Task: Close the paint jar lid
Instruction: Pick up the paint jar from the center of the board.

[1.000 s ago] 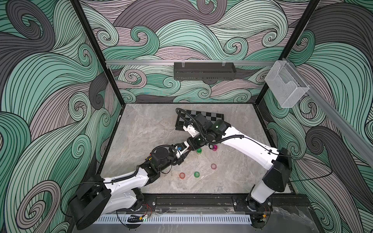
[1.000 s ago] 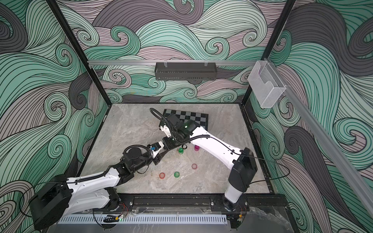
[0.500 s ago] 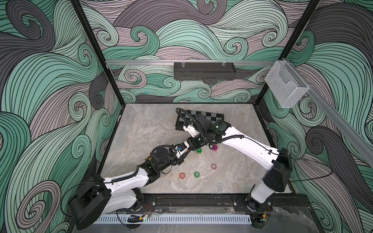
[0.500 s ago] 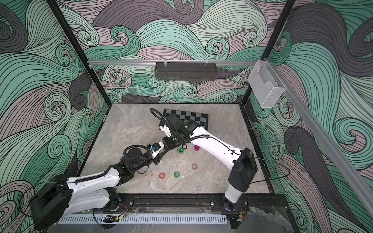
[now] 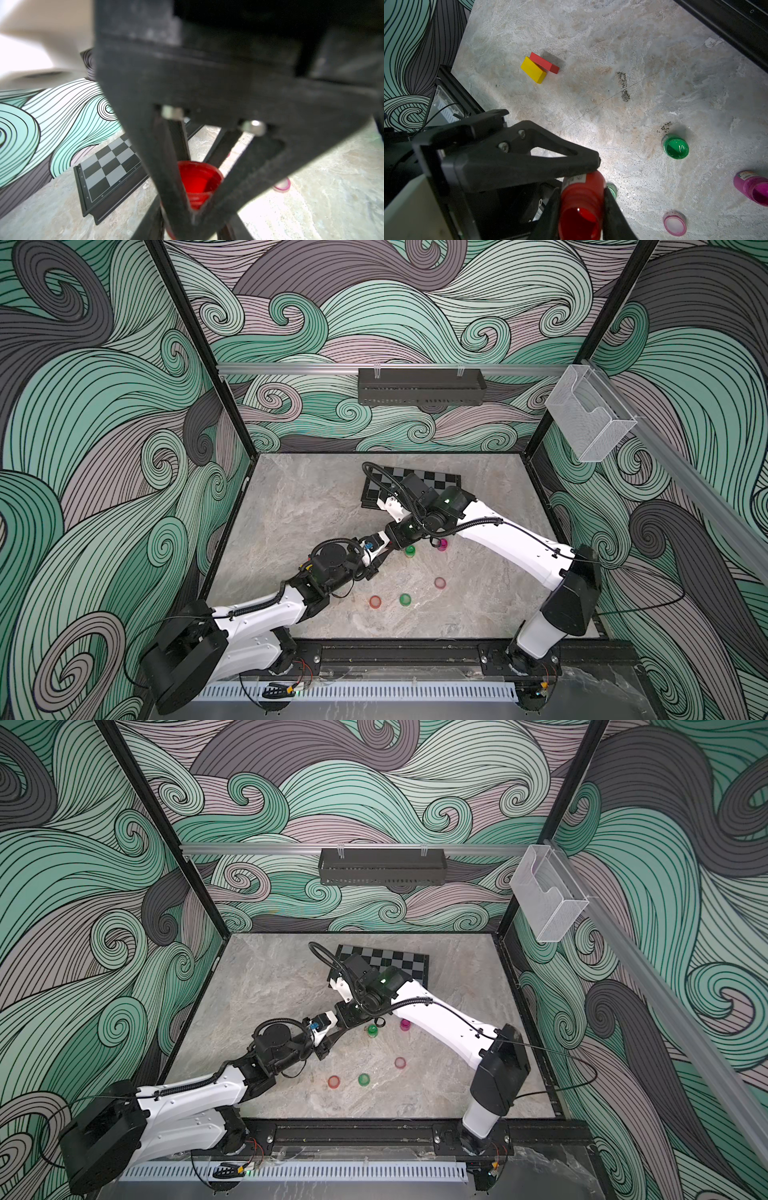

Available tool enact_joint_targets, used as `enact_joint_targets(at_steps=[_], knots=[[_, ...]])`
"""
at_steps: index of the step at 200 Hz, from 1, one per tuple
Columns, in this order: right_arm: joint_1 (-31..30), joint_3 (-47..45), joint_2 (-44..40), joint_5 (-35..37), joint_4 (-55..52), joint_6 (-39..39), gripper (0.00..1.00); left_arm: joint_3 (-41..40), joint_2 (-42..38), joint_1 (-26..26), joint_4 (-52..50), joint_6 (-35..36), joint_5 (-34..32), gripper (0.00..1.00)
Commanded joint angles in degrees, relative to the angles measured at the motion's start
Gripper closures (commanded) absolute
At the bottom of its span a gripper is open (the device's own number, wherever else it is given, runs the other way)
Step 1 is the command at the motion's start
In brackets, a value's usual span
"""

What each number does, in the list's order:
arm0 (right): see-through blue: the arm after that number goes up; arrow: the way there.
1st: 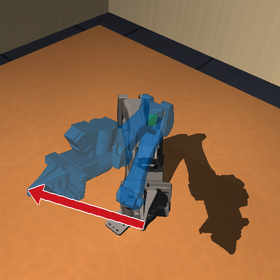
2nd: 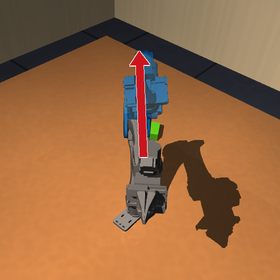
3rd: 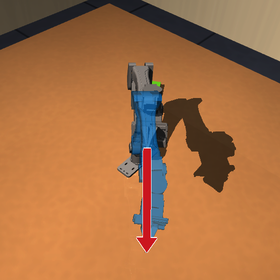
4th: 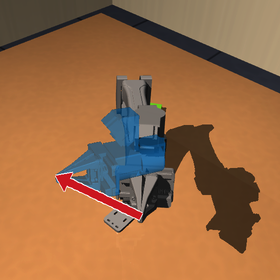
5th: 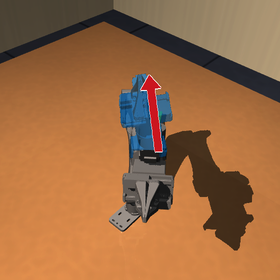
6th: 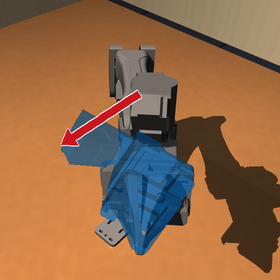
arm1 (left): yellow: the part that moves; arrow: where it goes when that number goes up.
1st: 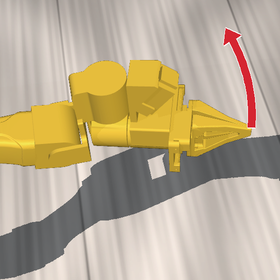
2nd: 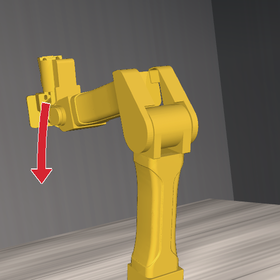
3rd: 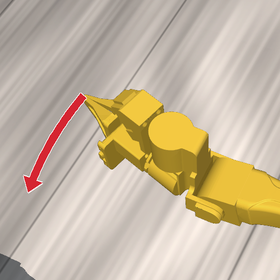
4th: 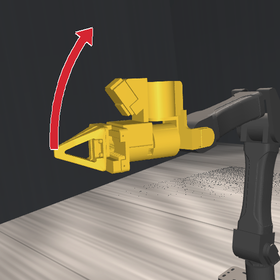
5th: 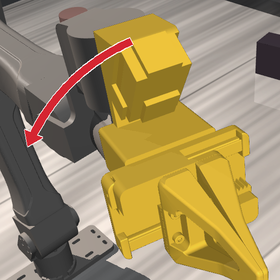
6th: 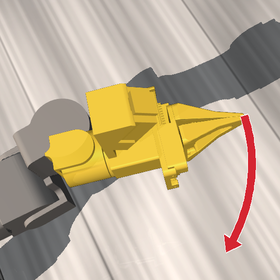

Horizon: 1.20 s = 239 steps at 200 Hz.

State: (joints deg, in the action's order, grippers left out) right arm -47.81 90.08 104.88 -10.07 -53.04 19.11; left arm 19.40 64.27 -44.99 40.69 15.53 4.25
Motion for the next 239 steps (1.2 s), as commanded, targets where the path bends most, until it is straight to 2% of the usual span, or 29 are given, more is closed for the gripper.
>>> enact_joint_targets(at_steps=[1,21,50,74,93,119,141,152,171,197,223,239], knots=[[0.20,0.62,-0.03,-1.27,0.70,0.57,0.71,1.17,-1.03,0.70,2.38,-0.57,0.25,0.65],[0.20,0.62,0.07,-1.39,0.65,0.66,0.71,1.26,-1.05,0.81,2.42,-0.40,0.62,0.72],[0.20,0.95,0.00,-1.03,0.69,0.62,0.67,1.32,-1.08,0.78,2.42,-0.19,0.71,0.72],[0.42,1.57,-0.49,-0.68,0.65,0.49,0.54,1.09,-1.16,0.79,2.20,-0.19,0.67,0.72],[0.87,1.92,-2.45,0.79,0.69,0.27,0.40,0.38,-1.70,0.89,3.30,-1.11,0.33,0.72],[2.07,1.98,-7.22,3.62,0.66,-0.64,0.20,-0.47,-2.70,1.27,3.88,-1.64,-0.34,0.72],[4.39,1.10,-11.61,5.78,0.90,-1.08,0.12,-1.43,-3.24,1.94,5.03,-2.20,-0.52,0.72],[5.98,-0.22,-13.70,6.10,1.54,-1.36,0.02,-1.81,-3.44,2.27,5.62,-2.62,-0.47,0.72],[9.38,-3.80,-16.82,4.92,3.85,-1.49,0.02,-1.82,-3.80,2.85,5.55,-3.02,-0.32,0.72],[13.59,-10.02,-19.37,-1.25,7.47,-0.85,0.01,-2.01,-4.51,3.75,5.46,-3.31,-0.38,0.72],[14.59,-17.34,-21.62,-6.88,12.92,-0.86,0.02,-2.34,-5.59,5.20,5.20,-3.48,-1.06,0.72],[14.07,-20.96,-22.52,-6.43,15.46,-0.63,0.02,-2.52,-6.08,6.33,5.19,-3.62,-1.35,0.72]])
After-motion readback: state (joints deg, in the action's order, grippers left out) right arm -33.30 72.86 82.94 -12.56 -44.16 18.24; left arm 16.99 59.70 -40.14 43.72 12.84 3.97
